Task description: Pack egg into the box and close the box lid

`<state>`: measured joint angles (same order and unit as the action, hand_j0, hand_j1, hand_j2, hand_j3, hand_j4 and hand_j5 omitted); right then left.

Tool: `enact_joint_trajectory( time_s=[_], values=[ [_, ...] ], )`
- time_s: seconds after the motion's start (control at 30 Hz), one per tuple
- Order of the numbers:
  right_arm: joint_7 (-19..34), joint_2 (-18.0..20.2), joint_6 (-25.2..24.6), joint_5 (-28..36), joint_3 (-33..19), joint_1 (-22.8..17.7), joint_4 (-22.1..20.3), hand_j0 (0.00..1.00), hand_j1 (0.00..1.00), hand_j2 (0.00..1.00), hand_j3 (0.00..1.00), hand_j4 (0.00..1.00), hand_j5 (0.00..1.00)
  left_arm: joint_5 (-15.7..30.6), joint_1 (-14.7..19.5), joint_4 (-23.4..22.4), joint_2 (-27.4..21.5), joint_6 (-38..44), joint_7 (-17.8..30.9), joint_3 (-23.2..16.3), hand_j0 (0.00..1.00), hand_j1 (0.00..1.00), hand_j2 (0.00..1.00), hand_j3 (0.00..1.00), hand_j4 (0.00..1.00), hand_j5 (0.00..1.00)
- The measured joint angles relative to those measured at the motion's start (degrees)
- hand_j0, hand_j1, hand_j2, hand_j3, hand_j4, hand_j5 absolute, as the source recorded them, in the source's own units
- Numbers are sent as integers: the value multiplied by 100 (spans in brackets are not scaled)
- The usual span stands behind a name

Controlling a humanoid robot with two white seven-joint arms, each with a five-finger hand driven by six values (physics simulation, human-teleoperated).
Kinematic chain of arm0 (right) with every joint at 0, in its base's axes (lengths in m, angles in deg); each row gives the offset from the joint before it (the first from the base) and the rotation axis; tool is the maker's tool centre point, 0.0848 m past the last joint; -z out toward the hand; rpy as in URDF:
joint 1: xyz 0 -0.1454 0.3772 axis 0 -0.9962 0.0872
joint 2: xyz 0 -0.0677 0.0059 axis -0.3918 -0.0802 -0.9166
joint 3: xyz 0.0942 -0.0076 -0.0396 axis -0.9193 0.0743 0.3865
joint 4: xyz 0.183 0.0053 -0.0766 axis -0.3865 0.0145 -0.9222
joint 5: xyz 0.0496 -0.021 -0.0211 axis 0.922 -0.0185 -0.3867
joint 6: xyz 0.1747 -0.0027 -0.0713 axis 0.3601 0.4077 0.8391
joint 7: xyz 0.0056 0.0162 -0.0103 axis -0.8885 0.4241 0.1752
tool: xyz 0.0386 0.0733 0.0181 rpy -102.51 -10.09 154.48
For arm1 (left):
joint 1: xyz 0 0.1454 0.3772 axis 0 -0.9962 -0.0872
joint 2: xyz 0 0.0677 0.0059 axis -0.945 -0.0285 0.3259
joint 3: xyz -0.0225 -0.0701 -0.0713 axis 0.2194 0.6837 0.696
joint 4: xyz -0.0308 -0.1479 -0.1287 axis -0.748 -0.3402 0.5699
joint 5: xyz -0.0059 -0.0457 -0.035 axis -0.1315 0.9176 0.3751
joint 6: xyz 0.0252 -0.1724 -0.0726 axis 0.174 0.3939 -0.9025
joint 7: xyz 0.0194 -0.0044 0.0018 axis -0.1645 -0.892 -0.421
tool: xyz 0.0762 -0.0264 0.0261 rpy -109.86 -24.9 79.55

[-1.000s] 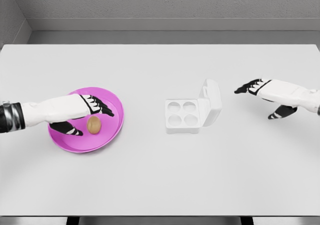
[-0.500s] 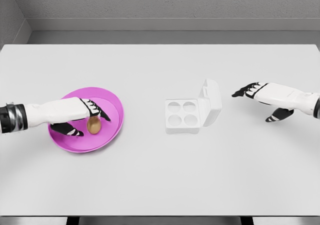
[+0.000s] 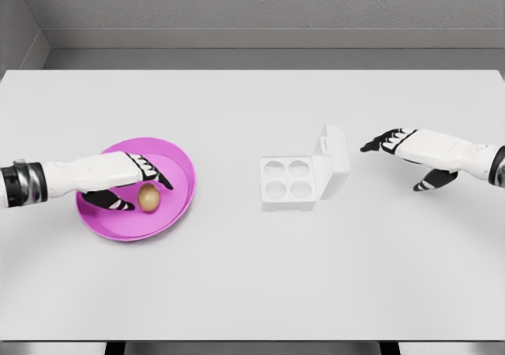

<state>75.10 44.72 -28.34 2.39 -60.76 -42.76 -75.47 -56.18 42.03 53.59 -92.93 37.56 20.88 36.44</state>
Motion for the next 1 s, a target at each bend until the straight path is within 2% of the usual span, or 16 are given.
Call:
enact_joint_trajectory(
  time_s=[0.33,0.47,0.57,0.63,0.77,1.0],
  values=[
    [0,35,0,8,-12,-9,20,100,100,100,100,100,100,-70,-9,-19,85,0,0,-62,76,76,76,76,76,76],
    [0,42,0,10,-13,-9,16,100,100,100,100,100,100,-73,-18,-22,88,0,0,-71,72,72,72,72,72,72],
    [0,47,0,15,-13,-9,14,100,100,100,100,100,100,-68,-18,-24,87,0,0,-73,65,65,65,65,65,65],
    [0,50,0,16,-13,-9,13,100,100,100,100,100,100,-67,-18,-26,84,-1,0,-74,64,64,64,64,64,64],
    [-1,54,0,17,-13,-9,12,100,100,100,100,100,100,-65,-26,-24,73,0,0,-74,55,55,55,55,55,55],
    [-4,61,0,20,-13,-9,11,100,100,100,100,100,100,-62,-35,-22,59,0,0,-73,49,49,49,49,49,49]
  ],
)
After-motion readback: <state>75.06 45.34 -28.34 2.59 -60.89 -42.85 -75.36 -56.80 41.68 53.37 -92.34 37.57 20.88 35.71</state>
